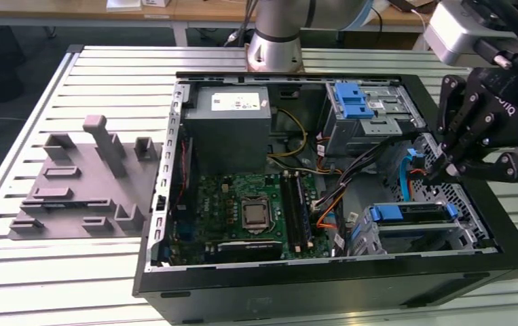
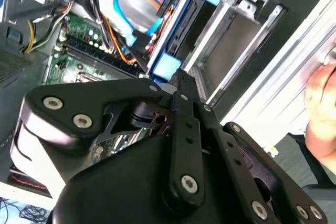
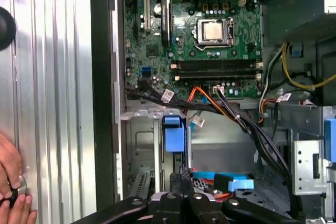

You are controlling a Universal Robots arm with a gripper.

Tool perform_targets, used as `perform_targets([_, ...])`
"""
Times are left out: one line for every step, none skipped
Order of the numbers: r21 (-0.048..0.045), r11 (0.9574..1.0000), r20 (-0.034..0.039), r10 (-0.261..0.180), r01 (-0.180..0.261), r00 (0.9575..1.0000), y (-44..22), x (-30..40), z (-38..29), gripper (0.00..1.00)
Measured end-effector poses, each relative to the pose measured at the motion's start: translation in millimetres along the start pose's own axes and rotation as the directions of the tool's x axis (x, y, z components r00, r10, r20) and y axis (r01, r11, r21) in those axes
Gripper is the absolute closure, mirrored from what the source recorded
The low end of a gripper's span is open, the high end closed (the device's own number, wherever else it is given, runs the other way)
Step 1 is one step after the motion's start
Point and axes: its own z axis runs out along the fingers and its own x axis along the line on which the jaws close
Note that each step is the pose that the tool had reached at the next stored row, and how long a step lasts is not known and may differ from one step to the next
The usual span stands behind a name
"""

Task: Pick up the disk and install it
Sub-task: 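Insert the first disk wire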

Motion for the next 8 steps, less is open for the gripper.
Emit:
perform_targets([0.0000, 1.0000, -0.0001, 0.000, 0.000, 1.0000, -2.4, -0.4, 0.3, 0.89])
perform_targets([0.0000, 1.0000, -0.0001, 0.000, 0.000, 1.0000, -5.0, -0.8, 0.7, 0.89])
perform_targets([0.0000, 1.0000, 0.0000, 0.000, 0.000, 1.0000, -6.8, -1.2, 1.0, 0.89])
perform_targets([0.0000, 1.0000, -0.0002, 0.000, 0.000, 1.0000, -7.8, -1.4, 1.1, 0.89])
perform_targets([0.0000, 1.0000, -0.0002, 0.000, 0.000, 1.0000, -8.4, -1.5, 1.1, 0.89])
perform_targets([0.0000, 1.0000, -0.0001, 0.000, 0.000, 1.0000, -8.5, -1.5, 1.2, 0.89])
perform_targets([0.0000, 1.0000, 0.0000, 0.000, 0.000, 1.0000, -8.5, -1.5, 1.3, 0.89])
perform_targets([0.0000, 1.0000, 0.0000, 0.000, 0.000, 1.0000, -8.5, -1.5, 1.3, 0.89])
